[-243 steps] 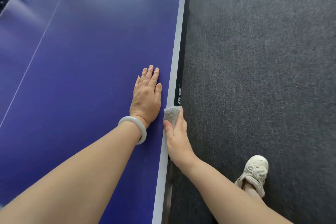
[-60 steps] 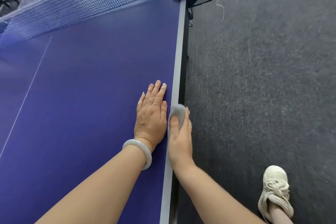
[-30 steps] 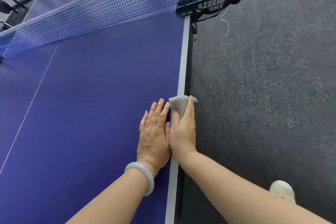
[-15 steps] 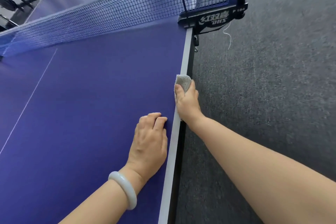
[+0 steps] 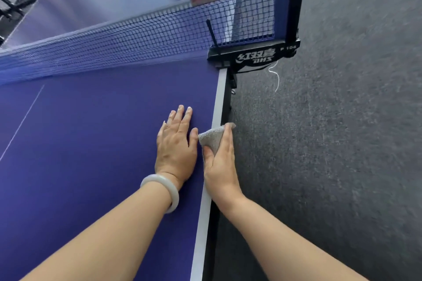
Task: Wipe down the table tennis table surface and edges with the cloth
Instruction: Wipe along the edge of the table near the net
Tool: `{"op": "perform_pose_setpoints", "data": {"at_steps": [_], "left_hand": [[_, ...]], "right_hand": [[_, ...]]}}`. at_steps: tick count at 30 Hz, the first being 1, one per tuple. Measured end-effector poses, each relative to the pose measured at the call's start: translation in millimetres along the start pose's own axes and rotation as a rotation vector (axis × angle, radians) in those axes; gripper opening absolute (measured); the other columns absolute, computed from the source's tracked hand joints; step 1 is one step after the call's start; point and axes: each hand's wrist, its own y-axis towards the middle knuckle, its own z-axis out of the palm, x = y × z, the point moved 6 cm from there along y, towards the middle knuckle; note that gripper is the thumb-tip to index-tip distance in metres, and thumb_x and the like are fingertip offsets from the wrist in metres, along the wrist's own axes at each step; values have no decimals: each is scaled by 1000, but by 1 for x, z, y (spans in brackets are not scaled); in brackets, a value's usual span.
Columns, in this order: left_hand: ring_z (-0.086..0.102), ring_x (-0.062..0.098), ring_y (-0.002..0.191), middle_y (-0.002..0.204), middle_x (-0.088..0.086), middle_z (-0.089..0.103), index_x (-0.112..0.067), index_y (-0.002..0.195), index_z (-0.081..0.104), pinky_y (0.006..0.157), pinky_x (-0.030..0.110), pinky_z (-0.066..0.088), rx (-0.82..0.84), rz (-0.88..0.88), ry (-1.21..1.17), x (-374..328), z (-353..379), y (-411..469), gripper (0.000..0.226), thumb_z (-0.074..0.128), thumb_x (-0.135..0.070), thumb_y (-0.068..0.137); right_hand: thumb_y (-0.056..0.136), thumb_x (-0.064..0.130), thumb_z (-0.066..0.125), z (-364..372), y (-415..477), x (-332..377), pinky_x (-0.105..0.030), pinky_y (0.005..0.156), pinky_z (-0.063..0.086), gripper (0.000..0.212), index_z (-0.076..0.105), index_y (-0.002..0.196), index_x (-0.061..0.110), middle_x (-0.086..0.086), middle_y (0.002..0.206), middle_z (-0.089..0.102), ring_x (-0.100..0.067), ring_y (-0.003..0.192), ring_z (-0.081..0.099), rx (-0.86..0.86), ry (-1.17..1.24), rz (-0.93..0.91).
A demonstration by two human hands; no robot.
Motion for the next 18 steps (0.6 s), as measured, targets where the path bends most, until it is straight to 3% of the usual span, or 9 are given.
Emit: {"op": "perform_pose_setpoints", "data": {"at_steps": [4,7,10,14,18], "left_hand": [[8,12,151,163,-5,15,-25,155,24,123,36,6,1,-8,8,-2,-2,2,53,36,-30,104],[6,10,151,163,-8,14,-27,156,23,123,36,5,3,-11,8,-1,-2,3,54,35,-31,104],[4,9,151,164,-9,12,-28,156,21,123,35,4,16,-22,11,1,-1,2,54,34,-32,104],[3,8,151,164,-10,10,-29,156,19,123,35,4,21,-27,9,0,-1,2,55,34,-33,103],[4,10,151,164,-10,10,-29,156,19,123,37,6,27,-31,22,-2,-3,3,55,34,-33,103]], "right_hand": [[103,23,47,-13,85,17,-42,124,9,73,-1,158,17,-3,166,2,-15,153,0,-36,38,25],[103,28,48,-19,133,26,-47,121,21,70,6,158,20,-8,164,8,-23,152,11,-86,61,61],[103,26,50,-17,123,25,-44,121,23,68,11,158,20,-7,163,13,-21,150,17,-105,105,59],[102,28,48,-11,83,16,-45,119,26,67,12,157,15,-11,163,14,-25,149,20,-108,-26,92],[102,45,44,-18,142,17,-42,98,46,60,35,143,2,-19,144,44,-37,124,52,-81,-60,417]]}}
